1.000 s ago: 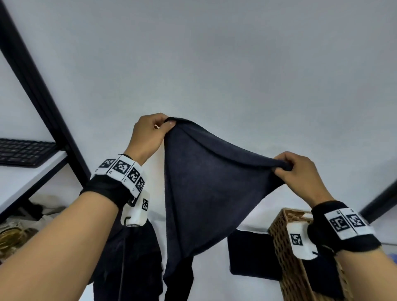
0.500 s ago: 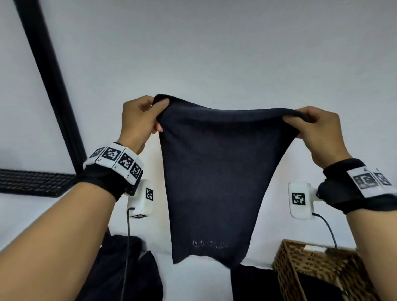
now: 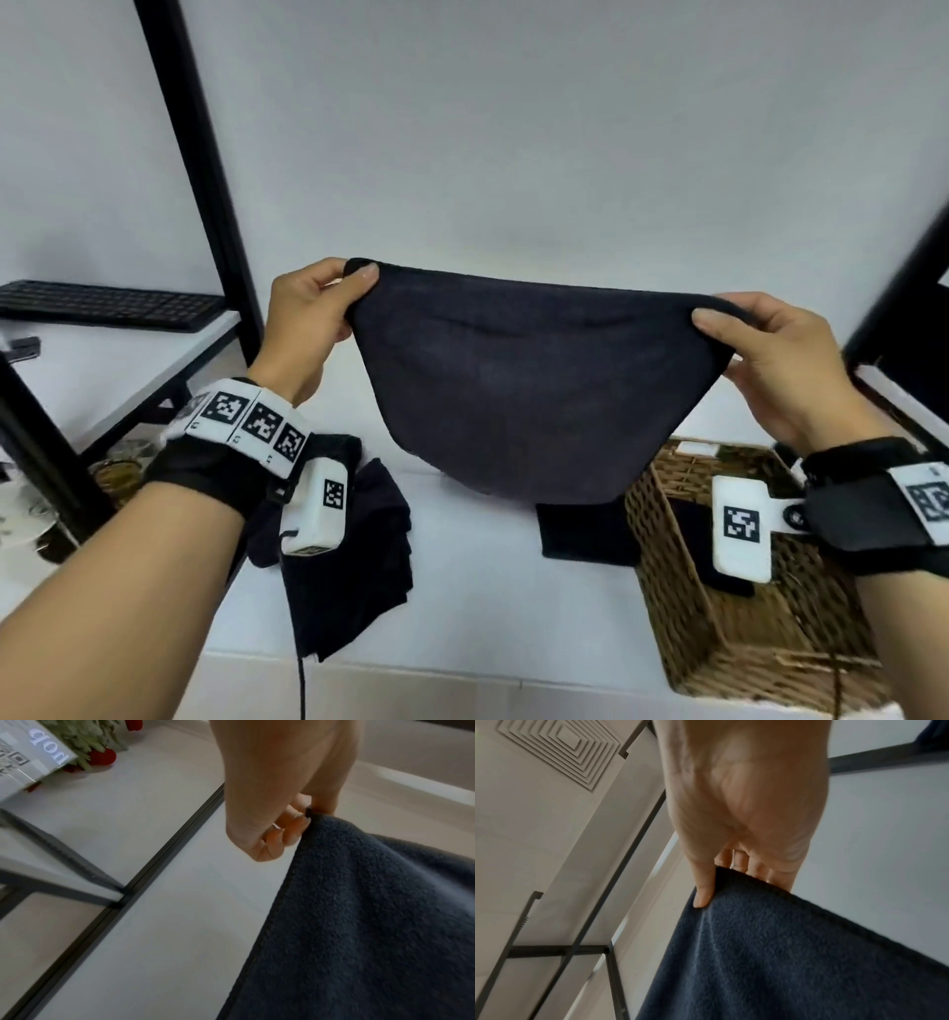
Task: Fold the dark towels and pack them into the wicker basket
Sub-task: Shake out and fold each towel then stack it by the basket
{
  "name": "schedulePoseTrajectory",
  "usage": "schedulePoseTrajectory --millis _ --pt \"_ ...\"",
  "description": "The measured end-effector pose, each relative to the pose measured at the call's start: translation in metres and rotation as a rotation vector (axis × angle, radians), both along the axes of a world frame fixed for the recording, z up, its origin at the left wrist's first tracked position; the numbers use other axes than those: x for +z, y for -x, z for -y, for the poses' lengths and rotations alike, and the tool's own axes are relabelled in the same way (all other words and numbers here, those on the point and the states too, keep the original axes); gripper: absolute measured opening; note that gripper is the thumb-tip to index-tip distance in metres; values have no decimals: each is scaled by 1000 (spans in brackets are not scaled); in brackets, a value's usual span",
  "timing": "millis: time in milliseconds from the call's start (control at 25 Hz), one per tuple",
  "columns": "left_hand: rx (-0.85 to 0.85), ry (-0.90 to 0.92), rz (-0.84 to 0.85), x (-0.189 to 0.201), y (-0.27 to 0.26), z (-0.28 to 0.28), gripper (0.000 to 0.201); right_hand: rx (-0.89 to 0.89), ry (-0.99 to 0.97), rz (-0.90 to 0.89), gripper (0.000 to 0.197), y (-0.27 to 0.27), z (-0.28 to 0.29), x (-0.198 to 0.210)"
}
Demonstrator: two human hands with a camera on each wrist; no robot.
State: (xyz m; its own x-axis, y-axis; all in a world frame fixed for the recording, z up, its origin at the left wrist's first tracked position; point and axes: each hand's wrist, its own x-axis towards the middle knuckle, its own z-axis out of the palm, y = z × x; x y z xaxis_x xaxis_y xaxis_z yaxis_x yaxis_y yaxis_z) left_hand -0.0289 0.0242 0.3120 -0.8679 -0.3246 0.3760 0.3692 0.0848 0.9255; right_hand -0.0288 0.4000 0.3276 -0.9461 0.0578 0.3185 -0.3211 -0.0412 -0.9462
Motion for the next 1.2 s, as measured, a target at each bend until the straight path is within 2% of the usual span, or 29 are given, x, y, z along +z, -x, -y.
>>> schedulePoseTrajectory --millis 160,360,480,560,760,920,1040,1200 --pt "68 100 244 -83 7 -1 14 -37 -182 201 9 6 0 -85" --pt "103 357 648 -219 48 -15 18 -103 -619 436 8 52 0 -229" --pt "96 406 790 -283 85 -30 15 -82 -784 586 19 94 0 -302" --pt "120 441 823 -316 119 -36 18 -66 -835 610 21 127 2 -336" --pt "212 463 844 -380 200 -43 14 -69 -870 535 7 211 7 -387" --pt "143 445 962 -435 237 -46 10 13 -913 584 9 263 9 -437" --pt "67 476 994 -457 240 -50 10 89 -931 598 16 276 12 -458" --pt "78 402 977 -453 238 -48 7 77 -1017 485 17 277 16 -458"
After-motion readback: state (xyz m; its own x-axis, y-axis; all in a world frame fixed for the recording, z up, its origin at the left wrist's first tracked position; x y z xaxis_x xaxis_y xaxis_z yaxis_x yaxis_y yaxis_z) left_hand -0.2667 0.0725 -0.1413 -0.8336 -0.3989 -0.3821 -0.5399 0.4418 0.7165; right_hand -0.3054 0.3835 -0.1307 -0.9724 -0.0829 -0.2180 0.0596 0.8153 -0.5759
